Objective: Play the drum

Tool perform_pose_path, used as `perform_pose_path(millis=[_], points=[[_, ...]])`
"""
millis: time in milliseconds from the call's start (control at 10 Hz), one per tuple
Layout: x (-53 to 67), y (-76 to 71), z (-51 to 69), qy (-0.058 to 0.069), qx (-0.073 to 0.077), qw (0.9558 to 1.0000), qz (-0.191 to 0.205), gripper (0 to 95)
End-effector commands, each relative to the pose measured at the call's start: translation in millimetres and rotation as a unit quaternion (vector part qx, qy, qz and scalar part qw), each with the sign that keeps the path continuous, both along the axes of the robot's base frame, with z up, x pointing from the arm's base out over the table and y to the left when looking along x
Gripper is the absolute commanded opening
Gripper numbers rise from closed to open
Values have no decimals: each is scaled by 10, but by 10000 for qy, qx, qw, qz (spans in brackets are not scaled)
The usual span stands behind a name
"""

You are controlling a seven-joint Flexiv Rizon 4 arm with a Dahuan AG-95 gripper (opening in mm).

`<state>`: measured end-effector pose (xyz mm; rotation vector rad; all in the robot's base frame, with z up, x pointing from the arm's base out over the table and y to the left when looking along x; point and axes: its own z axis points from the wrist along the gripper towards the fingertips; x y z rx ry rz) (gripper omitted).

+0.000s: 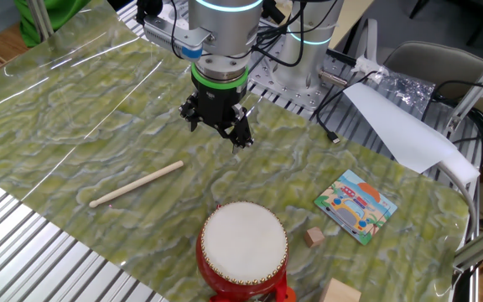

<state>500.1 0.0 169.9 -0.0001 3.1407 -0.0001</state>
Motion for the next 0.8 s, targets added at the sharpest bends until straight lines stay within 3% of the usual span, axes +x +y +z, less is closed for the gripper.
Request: perform_pose_path(millis=[100, 800], points=[[-1, 0, 1, -110, 165, 9982, -563, 0], [-12, 5, -10, -94, 172, 9982, -562, 0]])
